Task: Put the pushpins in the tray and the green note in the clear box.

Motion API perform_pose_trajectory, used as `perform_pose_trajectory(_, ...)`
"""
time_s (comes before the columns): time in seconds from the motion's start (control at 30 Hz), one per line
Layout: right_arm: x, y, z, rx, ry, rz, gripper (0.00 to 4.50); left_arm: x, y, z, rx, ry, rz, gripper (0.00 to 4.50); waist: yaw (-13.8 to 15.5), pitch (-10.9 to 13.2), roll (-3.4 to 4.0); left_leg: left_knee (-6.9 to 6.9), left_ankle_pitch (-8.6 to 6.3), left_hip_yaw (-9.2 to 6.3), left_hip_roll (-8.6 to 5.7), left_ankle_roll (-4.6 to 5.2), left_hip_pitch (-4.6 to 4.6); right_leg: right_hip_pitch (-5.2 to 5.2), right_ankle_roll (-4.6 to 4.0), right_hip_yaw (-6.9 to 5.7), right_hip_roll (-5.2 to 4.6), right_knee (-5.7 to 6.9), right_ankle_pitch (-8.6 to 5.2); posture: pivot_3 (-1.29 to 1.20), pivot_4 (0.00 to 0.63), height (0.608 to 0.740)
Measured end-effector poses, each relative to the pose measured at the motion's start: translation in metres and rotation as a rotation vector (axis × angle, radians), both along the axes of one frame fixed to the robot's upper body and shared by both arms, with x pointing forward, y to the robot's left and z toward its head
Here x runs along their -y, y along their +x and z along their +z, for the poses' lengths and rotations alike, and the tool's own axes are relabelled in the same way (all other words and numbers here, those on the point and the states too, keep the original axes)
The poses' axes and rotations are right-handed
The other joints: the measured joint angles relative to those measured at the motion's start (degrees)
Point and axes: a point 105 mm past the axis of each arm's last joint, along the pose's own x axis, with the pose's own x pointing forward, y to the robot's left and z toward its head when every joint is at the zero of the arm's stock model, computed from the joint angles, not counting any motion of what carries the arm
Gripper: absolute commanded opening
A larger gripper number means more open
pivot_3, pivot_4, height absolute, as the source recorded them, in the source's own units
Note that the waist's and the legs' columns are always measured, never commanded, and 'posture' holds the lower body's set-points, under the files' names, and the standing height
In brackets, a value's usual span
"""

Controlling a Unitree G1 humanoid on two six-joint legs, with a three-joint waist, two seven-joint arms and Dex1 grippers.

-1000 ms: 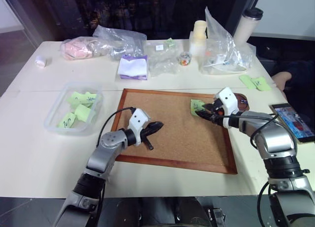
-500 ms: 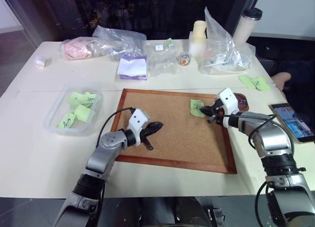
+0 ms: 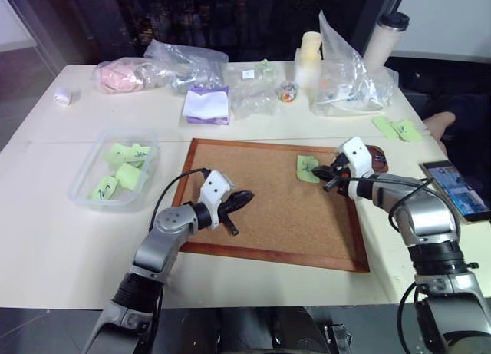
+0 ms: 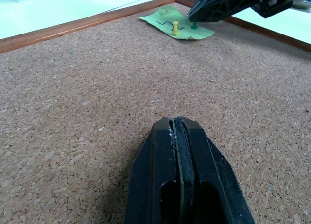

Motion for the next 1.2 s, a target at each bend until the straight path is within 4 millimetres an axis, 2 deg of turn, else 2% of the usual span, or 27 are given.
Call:
perform_pose_trajectory(0.27,0.000,-0.003,0.006,-0.003,0.001,0.004,0.14,0.001,-0.001,0.000,-0.003,0.001,-0.004,0.00,0.0,0.0,0.00,0.00,0.00,0.00,-0.01,0.00,-0.02,-0.02,0.00,0.00,-0.01,0.00,0.00,0.00,0.150,0.740)
perform_pose_trajectory(0.47,0.001,-0.003,0.035,0.096,0.007,0.018,0.14,0.001,-0.001,-0.001,-0.009,0.003,-0.003,0.00,0.0,0.0,0.00,0.00,0.00,-0.01,0.00,0.00,-0.01,0.00,0.00,0.00,0.00,-0.01,0.00,0.00,0.150,0.740)
perform_pose_trajectory(0.67,0.001,-0.003,0.037,0.098,0.016,0.017,0.14,0.001,-0.001,-0.001,-0.009,0.004,-0.004,0.00,0.0,0.0,0.00,0.00,0.00,-0.01,0.00,0.00,-0.01,0.00,0.00,0.00,0.00,0.00,0.00,0.00,0.150,0.740)
perform_pose_trajectory(0.83,0.012,0.000,0.048,0.126,0.011,-0.019,0.14,0.001,-0.001,-0.002,-0.012,0.005,-0.004,0.00,0.1,0.0,0.00,0.00,0.00,-0.01,0.00,0.00,-0.01,0.00,0.00,0.00,0.00,-0.01,0.00,0.00,0.150,0.740)
perform_pose_trajectory(0.97,0.013,-0.002,0.039,0.101,0.011,-0.017,0.14,0.001,0.000,-0.002,-0.013,0.005,-0.006,0.00,0.0,0.0,0.00,0.00,0.00,-0.01,0.00,0.00,0.00,0.01,0.00,0.00,0.00,0.00,0.00,0.00,0.150,0.740)
perform_pose_trajectory(1.0,0.011,-0.003,0.034,0.087,0.016,-0.012,0.67,0.001,0.000,-0.002,-0.013,0.005,-0.006,0.00,0.0,0.0,0.00,0.00,0.00,-0.01,-0.01,0.01,0.00,0.01,0.00,0.00,0.00,0.00,0.00,0.00,0.150,0.740)
perform_pose_trajectory(1.07,0.004,-0.004,0.026,0.068,0.028,0.002,1.36,0.001,0.000,-0.003,-0.015,0.006,-0.005,0.00,0.0,0.0,0.00,0.00,0.00,0.00,-0.01,0.00,0.01,0.01,0.00,0.00,-0.01,0.01,0.00,0.00,0.150,0.740)
perform_pose_trajectory(1.13,0.000,-0.004,0.023,0.065,0.011,0.013,2.32,0.001,0.000,-0.003,-0.016,0.006,-0.005,0.00,0.0,0.0,0.00,0.00,0.00,-0.01,-0.01,0.00,0.01,0.01,0.00,0.00,0.00,0.00,0.00,0.00,0.150,0.740)
perform_pose_trajectory(1.2,-0.001,-0.004,0.019,0.072,-0.017,0.017,2.32,0.001,0.000,-0.003,-0.016,0.006,-0.005,0.00,0.1,0.0,0.00,0.00,0.00,-0.01,-0.01,0.00,0.00,0.01,0.00,0.00,-0.01,0.00,0.00,0.00,0.150,0.740)
